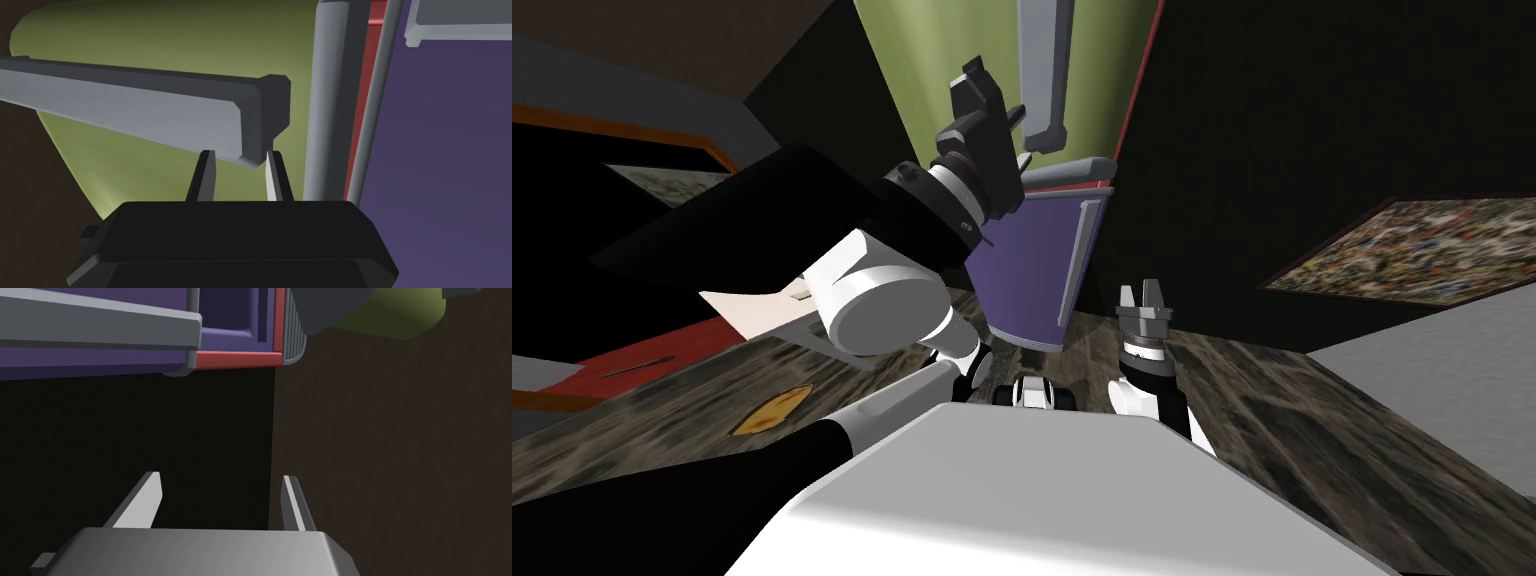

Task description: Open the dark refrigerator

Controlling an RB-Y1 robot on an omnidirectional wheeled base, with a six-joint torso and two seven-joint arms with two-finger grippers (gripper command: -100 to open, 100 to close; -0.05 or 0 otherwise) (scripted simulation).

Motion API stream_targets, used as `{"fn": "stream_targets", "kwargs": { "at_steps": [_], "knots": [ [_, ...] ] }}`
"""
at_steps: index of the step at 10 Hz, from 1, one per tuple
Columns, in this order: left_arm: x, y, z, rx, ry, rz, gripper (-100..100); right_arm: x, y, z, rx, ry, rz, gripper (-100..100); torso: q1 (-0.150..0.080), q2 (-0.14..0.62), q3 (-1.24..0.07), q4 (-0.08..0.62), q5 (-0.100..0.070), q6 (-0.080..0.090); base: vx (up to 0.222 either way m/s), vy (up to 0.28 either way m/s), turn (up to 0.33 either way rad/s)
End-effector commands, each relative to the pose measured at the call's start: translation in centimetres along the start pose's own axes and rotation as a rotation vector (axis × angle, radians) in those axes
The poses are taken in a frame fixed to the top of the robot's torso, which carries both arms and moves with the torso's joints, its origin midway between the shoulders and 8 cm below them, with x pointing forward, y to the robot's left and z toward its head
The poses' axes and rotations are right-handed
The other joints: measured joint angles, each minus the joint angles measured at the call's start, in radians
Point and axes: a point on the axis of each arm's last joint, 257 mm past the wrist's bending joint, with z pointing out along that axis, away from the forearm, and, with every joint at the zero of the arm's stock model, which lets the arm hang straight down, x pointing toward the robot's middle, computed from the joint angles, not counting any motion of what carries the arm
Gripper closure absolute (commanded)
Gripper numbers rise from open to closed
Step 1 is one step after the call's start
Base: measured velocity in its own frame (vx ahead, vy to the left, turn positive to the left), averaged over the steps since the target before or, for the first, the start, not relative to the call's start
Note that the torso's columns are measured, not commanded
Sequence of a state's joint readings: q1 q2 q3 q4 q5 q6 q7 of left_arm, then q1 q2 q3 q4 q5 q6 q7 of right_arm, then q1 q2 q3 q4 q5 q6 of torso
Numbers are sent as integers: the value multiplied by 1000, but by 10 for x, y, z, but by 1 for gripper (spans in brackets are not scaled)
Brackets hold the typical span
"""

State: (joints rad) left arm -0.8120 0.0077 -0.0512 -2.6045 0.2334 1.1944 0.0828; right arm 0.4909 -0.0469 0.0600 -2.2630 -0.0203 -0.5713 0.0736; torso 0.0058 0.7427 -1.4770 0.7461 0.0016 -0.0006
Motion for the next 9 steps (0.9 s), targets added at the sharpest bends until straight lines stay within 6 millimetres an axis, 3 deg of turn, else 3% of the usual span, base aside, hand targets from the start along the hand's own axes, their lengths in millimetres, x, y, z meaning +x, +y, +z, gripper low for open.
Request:
{"fn": "stream_targets", "kwargs": {
  "at_steps": [1,9],
  "knots": [
    [9,-10,-1,35,30,-19,100,0,0,0,0,0,0,0,3,0,0,0,3,-3,-46,214,-85],
    [45,-23,-4,72,149,-99,100,0,0,0,0,0,0,0,5,-8,-7,-4,4,-3,-81,276,-104]
  ]
}}
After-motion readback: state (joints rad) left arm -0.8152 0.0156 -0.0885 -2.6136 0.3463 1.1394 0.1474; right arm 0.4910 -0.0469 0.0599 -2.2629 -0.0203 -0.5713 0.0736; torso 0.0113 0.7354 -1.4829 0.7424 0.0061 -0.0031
